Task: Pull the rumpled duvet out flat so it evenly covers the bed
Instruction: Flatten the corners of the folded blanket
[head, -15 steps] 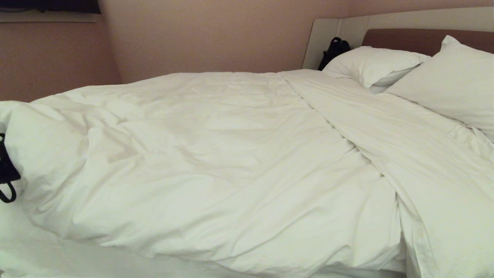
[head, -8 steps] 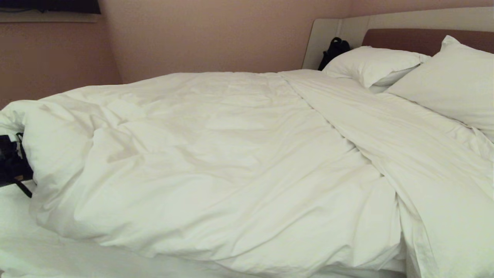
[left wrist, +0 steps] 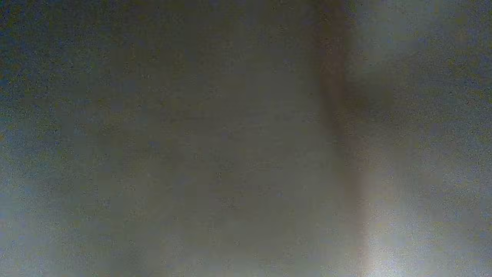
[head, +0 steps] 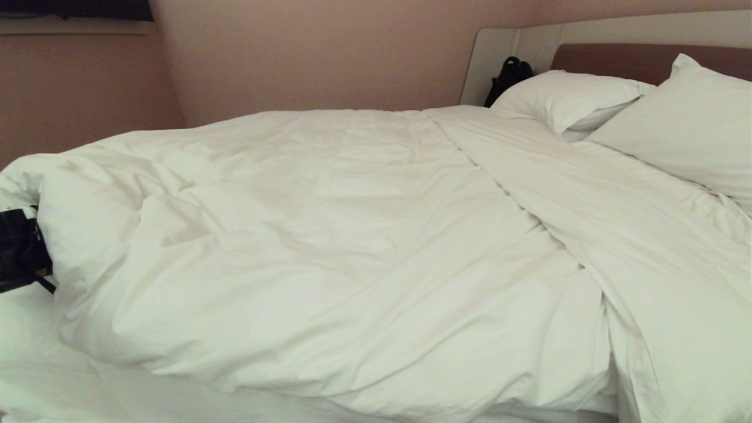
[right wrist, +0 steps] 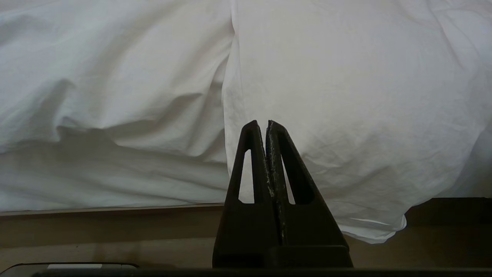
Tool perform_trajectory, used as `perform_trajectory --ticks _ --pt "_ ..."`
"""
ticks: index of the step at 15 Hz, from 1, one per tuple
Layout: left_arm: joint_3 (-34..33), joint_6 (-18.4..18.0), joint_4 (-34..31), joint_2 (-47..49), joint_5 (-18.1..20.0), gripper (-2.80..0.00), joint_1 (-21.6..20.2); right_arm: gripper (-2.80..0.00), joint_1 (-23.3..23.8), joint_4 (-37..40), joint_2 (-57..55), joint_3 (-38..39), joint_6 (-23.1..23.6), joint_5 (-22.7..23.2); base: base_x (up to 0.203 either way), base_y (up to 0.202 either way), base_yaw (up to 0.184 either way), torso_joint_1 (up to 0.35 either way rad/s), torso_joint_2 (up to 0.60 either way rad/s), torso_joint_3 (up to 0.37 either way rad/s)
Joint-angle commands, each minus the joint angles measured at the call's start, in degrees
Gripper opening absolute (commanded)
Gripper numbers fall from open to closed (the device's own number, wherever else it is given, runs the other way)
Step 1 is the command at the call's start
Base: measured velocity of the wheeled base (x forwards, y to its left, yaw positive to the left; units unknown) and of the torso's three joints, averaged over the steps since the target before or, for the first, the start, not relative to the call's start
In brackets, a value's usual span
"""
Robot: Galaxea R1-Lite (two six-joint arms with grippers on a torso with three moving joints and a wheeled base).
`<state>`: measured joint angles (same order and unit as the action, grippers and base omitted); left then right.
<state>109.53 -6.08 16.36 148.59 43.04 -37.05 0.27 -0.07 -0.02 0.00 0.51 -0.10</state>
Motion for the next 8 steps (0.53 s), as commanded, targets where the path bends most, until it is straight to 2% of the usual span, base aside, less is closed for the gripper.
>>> perform_trajectory --ticks 1,6,8 --pt "0.0 0.1 0.0 0.4 0.2 -2.8 0.0 -2.8 0.0 0.0 0.0 0.0 0.0 0.0 0.0 0.0 0.0 0.0 0.0 0.0" --pt "-0.5 1.2 -0.7 -2.6 0.2 -2.8 -0.5 -2.8 0.0 0.0 0.0 0.0 0.0 0.0 0.0 0.0 0.0 0.0 0.0 0.0" --pt "-0.9 2.9 -0.9 -4.4 0.2 -2.8 -1.0 -2.8 0.0 0.0 0.0 0.0 0.0 0.0 0.0 0.0 0.0 0.0 0.0 0.0"
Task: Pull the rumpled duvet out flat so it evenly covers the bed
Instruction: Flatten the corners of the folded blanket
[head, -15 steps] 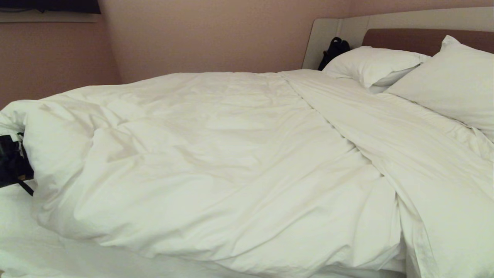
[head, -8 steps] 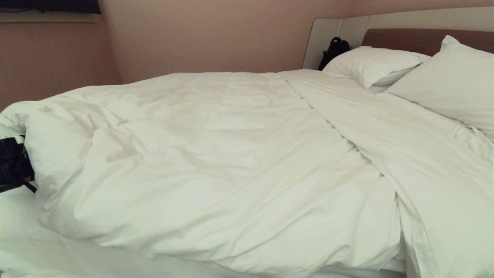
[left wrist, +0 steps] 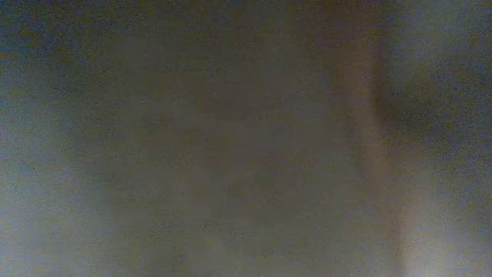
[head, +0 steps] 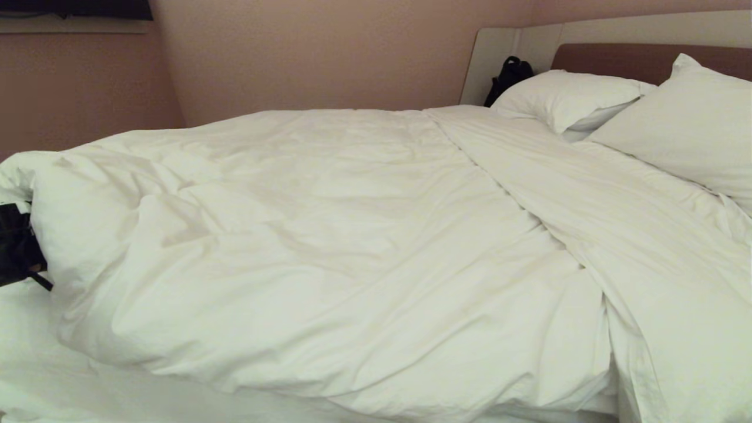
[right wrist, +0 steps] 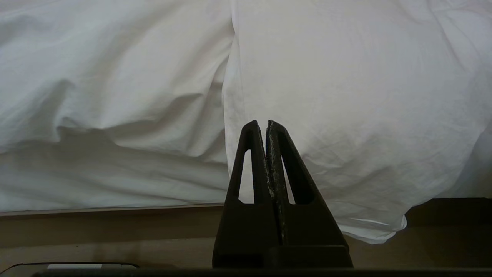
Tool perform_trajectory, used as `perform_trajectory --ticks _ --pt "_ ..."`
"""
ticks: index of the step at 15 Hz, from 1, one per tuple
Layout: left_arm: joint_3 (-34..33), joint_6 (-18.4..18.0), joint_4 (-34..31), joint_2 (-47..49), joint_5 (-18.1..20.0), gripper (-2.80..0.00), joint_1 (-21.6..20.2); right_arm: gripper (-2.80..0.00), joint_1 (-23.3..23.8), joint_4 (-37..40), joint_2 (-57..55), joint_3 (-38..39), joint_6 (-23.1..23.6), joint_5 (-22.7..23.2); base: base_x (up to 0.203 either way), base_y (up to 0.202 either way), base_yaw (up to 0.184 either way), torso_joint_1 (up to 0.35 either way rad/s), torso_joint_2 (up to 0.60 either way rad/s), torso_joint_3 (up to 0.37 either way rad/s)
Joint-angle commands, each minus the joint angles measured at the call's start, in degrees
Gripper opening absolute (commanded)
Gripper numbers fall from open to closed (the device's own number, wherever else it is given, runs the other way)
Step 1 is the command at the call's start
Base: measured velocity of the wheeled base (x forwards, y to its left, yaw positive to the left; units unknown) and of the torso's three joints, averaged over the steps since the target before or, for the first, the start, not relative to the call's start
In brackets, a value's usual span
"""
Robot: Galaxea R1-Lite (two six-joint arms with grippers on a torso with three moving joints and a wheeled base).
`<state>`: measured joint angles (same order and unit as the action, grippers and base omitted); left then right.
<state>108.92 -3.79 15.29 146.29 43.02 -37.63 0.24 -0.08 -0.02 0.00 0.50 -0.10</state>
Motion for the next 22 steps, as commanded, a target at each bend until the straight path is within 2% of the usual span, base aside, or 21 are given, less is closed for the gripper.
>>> perform_trajectory --ticks 1,10,16,22 --pt "-0.4 1.7 0.1 -3.2 0.3 -2.8 -1.0 -2.8 0.0 0.0 0.0 0.0 0.0 0.0 0.0 0.0 0.0 0.0 0.0 0.0" --pt "0.0 8.9 0.3 -11.3 1.1 -2.8 -5.1 -2.8 0.0 0.0 0.0 0.0 0.0 0.0 0.0 0.0 0.0 0.0 0.0 0.0" --pt "-1.6 19.8 -0.7 -20.8 0.9 -2.8 -6.0 -2.8 0.0 0.0 0.0 0.0 0.0 0.0 0.0 0.0 0.0 0.0 0.0 0.0" --pt "-3.9 20.2 -0.9 -26.2 0.5 -2.8 -8.6 -2.8 -0.1 0.0 0.0 0.0 0.0 0.0 0.0 0.0 0.0 0.0 0.0 0.0"
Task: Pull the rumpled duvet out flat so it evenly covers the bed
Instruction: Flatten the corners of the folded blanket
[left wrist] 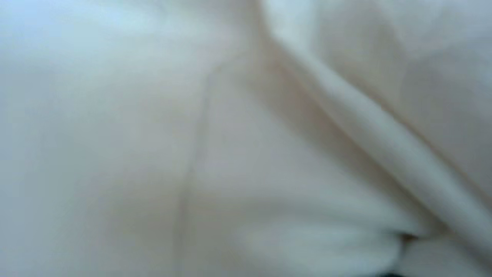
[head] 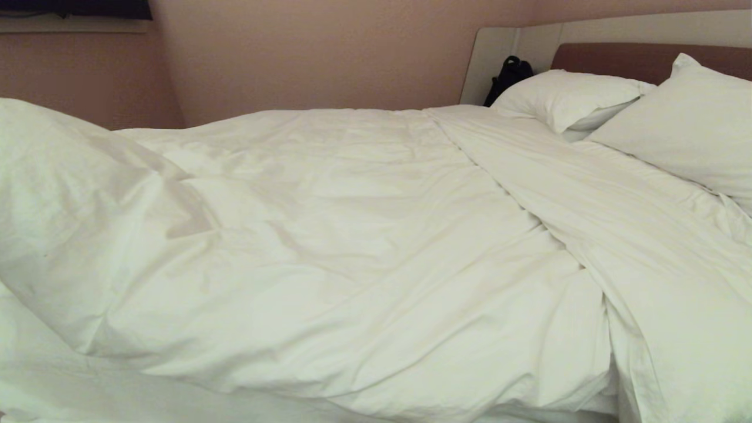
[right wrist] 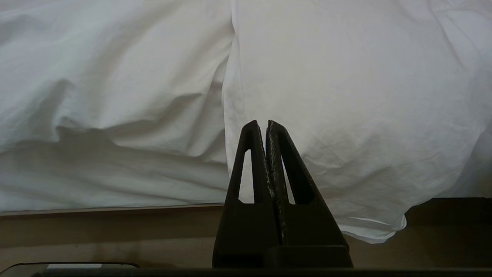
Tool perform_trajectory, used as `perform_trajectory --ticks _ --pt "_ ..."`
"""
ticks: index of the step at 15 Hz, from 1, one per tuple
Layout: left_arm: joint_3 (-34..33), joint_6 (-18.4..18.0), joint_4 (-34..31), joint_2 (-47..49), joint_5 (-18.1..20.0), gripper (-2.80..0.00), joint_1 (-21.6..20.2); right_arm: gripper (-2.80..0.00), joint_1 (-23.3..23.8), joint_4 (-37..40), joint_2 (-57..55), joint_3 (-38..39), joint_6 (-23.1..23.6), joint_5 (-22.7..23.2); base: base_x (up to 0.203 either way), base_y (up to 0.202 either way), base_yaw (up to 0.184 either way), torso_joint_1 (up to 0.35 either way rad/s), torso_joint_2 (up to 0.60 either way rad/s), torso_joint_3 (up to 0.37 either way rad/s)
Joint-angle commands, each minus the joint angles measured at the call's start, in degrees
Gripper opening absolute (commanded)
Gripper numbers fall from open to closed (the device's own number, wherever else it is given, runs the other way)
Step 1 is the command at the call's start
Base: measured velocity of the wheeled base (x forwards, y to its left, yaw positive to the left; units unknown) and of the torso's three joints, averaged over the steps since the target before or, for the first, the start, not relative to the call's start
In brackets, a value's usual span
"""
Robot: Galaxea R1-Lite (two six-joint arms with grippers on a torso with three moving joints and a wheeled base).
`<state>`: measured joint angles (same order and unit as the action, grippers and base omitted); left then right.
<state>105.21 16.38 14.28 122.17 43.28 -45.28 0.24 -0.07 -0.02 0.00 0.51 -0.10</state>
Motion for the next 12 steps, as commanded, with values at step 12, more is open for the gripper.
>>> perform_trajectory --ticks 12 --pt "-0.3 -25.9 -0.2 4.7 0.0 -2.8 -7.1 -2.8 -0.1 0.0 0.0 0.0 0.0 0.0 0.0 0.0 0.0 0.0 0.0 0.0"
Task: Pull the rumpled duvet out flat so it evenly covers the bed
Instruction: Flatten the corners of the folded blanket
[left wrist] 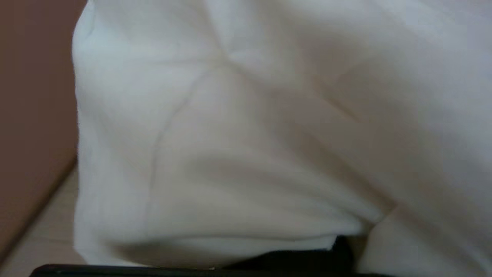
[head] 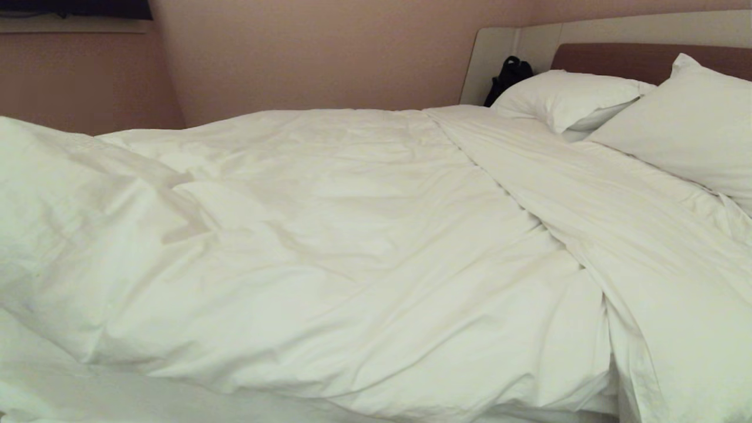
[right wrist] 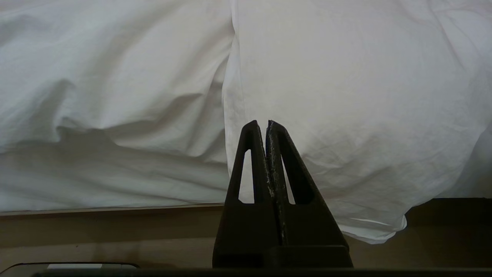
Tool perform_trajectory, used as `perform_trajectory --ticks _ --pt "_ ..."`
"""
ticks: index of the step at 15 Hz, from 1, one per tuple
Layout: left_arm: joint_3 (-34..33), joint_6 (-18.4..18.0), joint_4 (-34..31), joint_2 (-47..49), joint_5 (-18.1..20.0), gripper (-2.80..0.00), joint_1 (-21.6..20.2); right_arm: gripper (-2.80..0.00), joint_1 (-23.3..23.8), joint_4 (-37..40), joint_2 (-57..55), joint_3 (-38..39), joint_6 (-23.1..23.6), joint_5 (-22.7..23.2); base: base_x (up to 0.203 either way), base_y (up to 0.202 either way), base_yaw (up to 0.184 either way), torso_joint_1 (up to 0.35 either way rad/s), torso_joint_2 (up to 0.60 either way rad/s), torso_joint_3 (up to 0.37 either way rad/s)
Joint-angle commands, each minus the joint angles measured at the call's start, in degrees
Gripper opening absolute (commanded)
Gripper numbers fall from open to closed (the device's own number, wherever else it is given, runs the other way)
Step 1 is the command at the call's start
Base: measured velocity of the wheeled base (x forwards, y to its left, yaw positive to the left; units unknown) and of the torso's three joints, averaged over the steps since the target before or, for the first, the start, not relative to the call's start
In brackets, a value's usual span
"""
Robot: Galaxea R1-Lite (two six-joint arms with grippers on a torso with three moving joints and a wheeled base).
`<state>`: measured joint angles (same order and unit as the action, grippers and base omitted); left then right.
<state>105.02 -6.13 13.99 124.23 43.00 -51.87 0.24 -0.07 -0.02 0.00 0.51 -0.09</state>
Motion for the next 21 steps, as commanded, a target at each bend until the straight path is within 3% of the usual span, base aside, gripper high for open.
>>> perform_trajectory --ticks 1,5,10,11,15,21 --pt "0.0 -6.1 0.2 3.7 0.2 -2.8 -0.9 -2.8 0.0 0.0 0.0 0.0 0.0 0.0 0.0 0.0 0.0 0.0 0.0 0.0" --pt "-0.8 -14.6 0.6 6.1 0.3 -2.8 -1.3 -2.8 0.0 0.0 0.0 0.0 0.0 0.0 0.0 0.0 0.0 0.0 0.0 0.0" --pt "-1.2 -15.6 2.1 7.1 0.2 -2.8 -1.3 -2.8 0.0 0.0 0.0 0.0 0.0 0.0 0.0 0.0 0.0 0.0 0.0 0.0" --pt "-1.4 -15.6 1.7 6.9 0.2 0.0 -1.3 -2.8 -0.1 0.0 0.0 0.0 0.0 0.0 0.0 0.0 0.0 0.0 0.0 0.0" --pt "-3.1 -16.8 1.0 4.9 0.4 0.0 -1.4 -2.8 0.0 0.0 0.0 0.0 0.0 0.0 0.0 0.0 0.0 0.0 0.0 0.0" --pt "-10.9 -18.2 0.4 -2.7 0.8 0.0 -1.4 -2.8 -0.1 0.0 0.0 0.0 0.0 0.0 0.0 0.0 0.0 0.0 0.0 0.0"
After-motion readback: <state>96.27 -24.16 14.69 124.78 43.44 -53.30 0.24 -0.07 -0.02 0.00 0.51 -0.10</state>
